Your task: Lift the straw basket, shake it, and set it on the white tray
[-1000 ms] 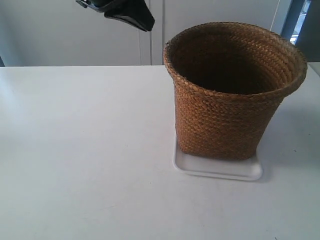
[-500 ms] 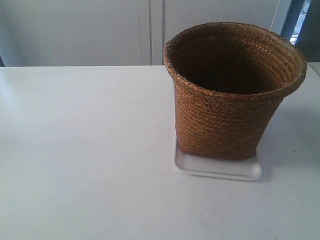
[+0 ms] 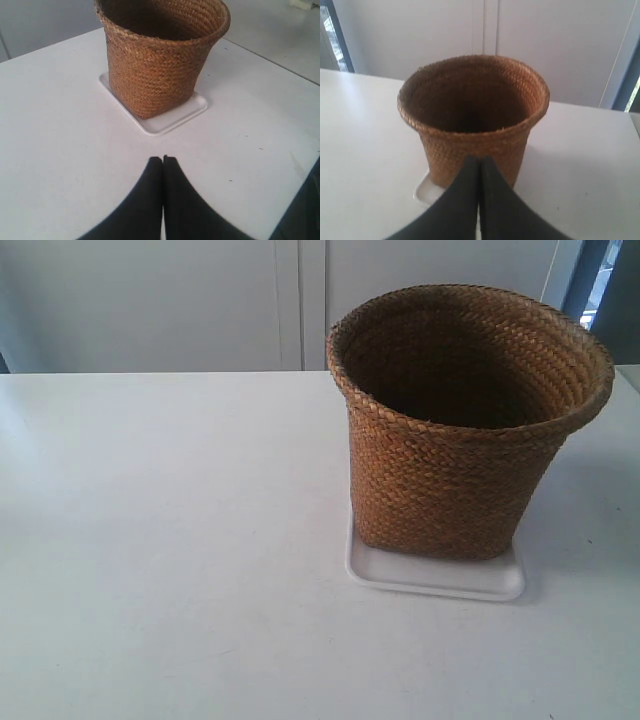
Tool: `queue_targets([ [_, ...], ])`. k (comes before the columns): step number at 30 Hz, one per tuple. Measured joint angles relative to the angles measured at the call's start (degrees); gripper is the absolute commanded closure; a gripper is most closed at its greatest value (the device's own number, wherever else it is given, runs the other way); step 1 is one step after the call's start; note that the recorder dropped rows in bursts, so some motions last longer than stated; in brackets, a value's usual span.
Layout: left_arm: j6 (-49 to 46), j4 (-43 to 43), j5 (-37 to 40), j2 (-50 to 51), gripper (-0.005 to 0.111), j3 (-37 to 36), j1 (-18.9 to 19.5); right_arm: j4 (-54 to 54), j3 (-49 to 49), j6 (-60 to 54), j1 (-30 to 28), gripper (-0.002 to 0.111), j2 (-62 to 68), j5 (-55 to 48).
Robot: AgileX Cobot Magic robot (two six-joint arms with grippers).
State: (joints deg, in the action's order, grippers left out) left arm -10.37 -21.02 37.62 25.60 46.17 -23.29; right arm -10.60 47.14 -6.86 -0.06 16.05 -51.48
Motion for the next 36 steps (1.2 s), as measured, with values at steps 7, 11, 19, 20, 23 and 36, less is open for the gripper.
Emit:
queue_targets([
  [7,0.0,0.1,1.2,-5.48,0.107,-2.51,0.0,-0.93,-3.35,1.24,0.0,0.108,-3.2,-4.23],
  [11,0.0,0.0,0.83,-5.74,0.107,-2.51,0.0,-2.55,-3.36,3.08,0.0,0.108,-3.29,-4.35],
  [19,-1.36,-0.37,-3.25,-9.38,0.107,-9.03,0.0,-2.79,-9.3,-0.79,0.0,0.108,-8.39,-2.97],
  [20,-1.9,-0.37,-4.4,-10.53,0.107,-10.67,0.0,-2.79,-10.85,-1.12,0.0,0.108,-9.49,-2.26],
  [23,-3.82,-0.37,-9.23,-13.57,0.107,-17.19,0.0,-2.79,-15.14,-1.26,0.0,0.108,-13.05,0.89],
  [36,-4.27,-4.24,-23.36,-17.53,0.107,-34.27,0.0,-3.67,-22.58,-1.46,0.0,0.108,-15.74,10.24],
])
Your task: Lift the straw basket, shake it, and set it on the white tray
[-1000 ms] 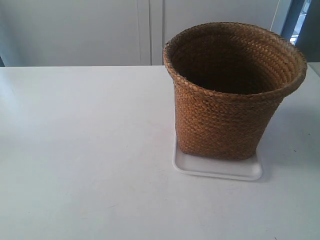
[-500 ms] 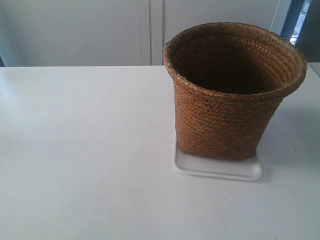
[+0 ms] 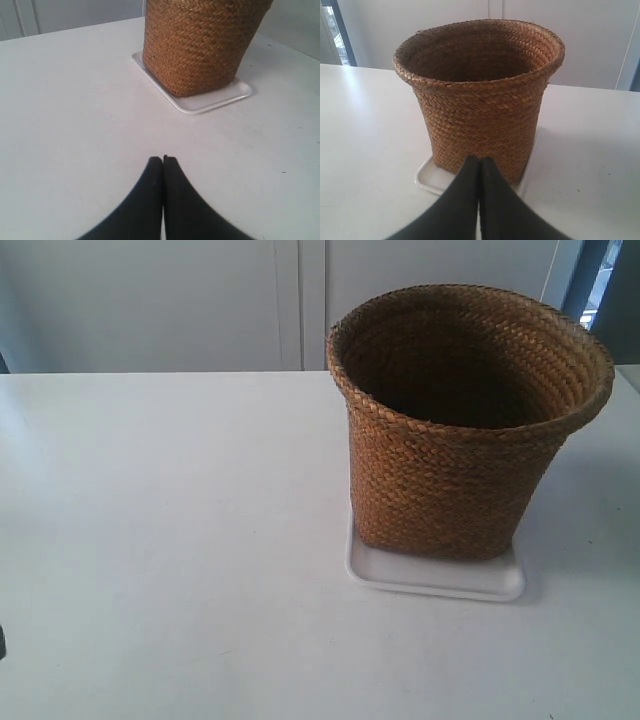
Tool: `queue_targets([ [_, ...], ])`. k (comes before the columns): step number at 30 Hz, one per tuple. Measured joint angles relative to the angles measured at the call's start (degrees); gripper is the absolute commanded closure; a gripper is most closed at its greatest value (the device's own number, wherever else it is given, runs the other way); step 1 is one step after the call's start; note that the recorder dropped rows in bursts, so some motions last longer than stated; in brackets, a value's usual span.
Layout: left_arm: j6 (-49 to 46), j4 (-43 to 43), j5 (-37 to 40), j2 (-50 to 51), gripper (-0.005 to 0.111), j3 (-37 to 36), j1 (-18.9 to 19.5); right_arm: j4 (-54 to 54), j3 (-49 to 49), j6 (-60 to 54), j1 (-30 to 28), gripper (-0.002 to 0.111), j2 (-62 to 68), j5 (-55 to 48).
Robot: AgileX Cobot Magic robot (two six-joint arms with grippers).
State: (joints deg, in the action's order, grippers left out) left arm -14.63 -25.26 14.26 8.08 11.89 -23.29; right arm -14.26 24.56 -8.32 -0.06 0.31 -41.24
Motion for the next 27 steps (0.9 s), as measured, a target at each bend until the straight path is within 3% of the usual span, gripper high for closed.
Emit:
queue_targets([
  [22,-0.83,1.05,-2.5,-0.15,0.107,-0.2,0.28,0.0,-0.37,0.0,0.0,0.108,0.0,1.07],
  [27,-1.6,2.71,-0.37,-1.03,0.107,-0.2,8.09,0.0,-0.37,0.0,0.0,0.108,0.0,1.07],
])
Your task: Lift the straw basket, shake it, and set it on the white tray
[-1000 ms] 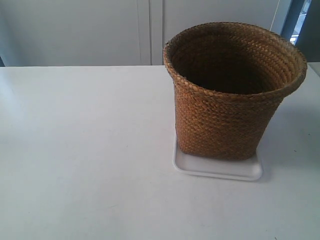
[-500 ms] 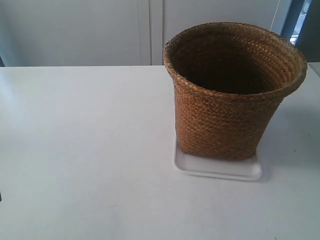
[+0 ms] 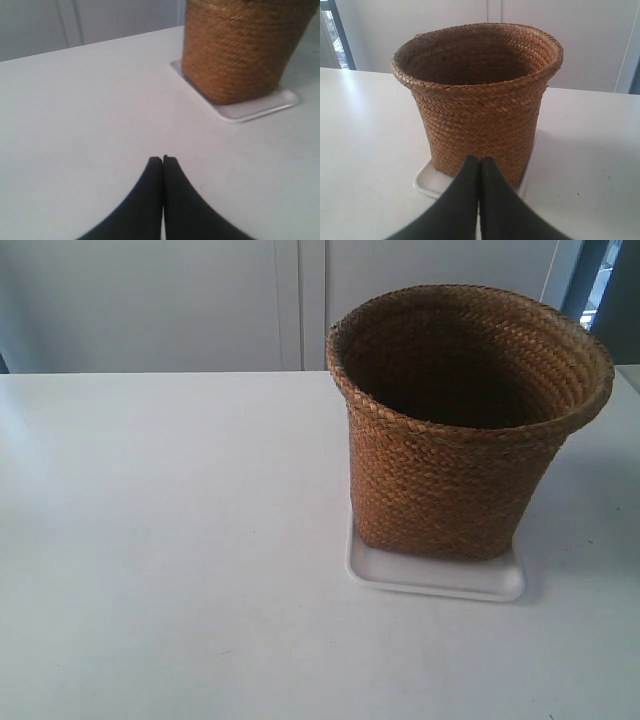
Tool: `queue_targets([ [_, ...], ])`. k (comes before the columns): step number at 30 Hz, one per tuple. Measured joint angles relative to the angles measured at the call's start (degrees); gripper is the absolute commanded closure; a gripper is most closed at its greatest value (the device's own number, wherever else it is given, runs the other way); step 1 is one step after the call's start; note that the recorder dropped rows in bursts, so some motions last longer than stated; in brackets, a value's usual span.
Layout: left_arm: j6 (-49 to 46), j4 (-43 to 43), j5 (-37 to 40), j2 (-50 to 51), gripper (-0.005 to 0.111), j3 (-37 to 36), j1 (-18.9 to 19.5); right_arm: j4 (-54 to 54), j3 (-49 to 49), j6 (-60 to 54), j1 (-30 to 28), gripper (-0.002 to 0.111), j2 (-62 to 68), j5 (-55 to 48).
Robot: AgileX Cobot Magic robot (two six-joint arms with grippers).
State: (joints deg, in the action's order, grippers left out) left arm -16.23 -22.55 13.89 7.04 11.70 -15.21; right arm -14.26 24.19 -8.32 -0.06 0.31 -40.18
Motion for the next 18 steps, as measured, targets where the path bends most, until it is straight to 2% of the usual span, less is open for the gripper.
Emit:
queue_targets([
  [3,-1.19,2.45,2.5,-0.81,0.107,-0.52,6.77,0.0,0.0,0.0,0.0,0.108,0.0,0.0],
  [7,-1.65,5.23,1.67,-4.14,0.107,-4.14,12.93,0.0,0.0,0.0,0.0,0.108,0.0,0.0],
  [12,-1.51,6.1,-2.08,-6.5,0.107,-10.8,16.72,0.0,0.0,0.0,0.0,0.108,-0.04,0.0],
  [18,-1.01,7.5,-2.07,-6.76,0.107,-11.45,19.03,0.0,-0.11,0.0,0.0,0.108,-0.04,0.0],
])
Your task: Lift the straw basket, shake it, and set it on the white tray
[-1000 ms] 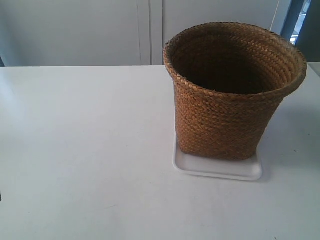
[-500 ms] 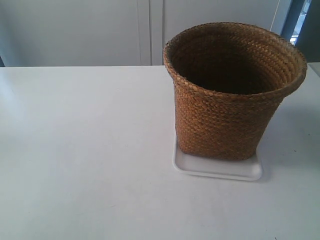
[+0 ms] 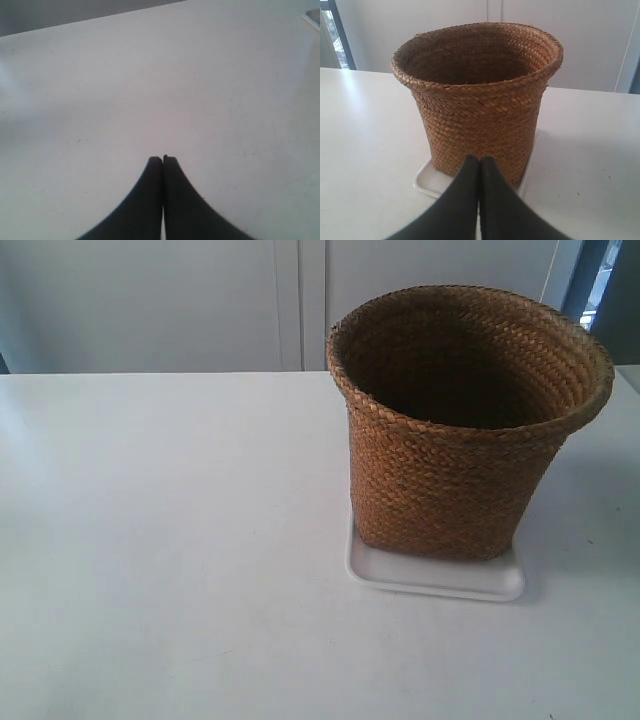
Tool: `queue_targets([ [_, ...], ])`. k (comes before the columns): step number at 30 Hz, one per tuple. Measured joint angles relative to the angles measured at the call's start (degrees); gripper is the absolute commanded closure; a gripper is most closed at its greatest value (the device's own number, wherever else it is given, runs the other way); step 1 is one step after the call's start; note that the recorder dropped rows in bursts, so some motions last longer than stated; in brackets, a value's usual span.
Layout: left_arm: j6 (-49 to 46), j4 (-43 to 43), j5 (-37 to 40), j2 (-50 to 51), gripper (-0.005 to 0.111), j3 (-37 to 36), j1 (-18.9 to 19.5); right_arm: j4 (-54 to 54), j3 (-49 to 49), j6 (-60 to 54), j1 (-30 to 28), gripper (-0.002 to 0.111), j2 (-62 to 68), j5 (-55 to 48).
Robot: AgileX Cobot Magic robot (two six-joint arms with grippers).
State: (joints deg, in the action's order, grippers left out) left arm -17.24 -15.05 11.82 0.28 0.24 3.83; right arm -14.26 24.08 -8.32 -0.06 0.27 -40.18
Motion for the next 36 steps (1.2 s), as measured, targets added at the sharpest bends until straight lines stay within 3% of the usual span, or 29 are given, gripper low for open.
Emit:
queue_targets([
  [8,1.25,-0.46,-0.12,0.0,0.107,0.0,-0.01,0.0,0.0,0.0,0.0,0.108,0.0,0.0],
  [15,25.22,11.25,-1.25,0.0,0.107,0.0,-0.01,0.0,0.0,0.0,0.0,0.108,0.0,0.0],
  [18,29.28,11.55,-1.29,0.0,0.107,0.0,-0.01,0.0,0.0,0.0,0.0,0.108,0.0,0.0],
  [36,30.02,11.43,-1.67,0.0,0.107,0.0,-0.01,0.0,0.0,0.0,0.0,0.108,0.0,0.0],
])
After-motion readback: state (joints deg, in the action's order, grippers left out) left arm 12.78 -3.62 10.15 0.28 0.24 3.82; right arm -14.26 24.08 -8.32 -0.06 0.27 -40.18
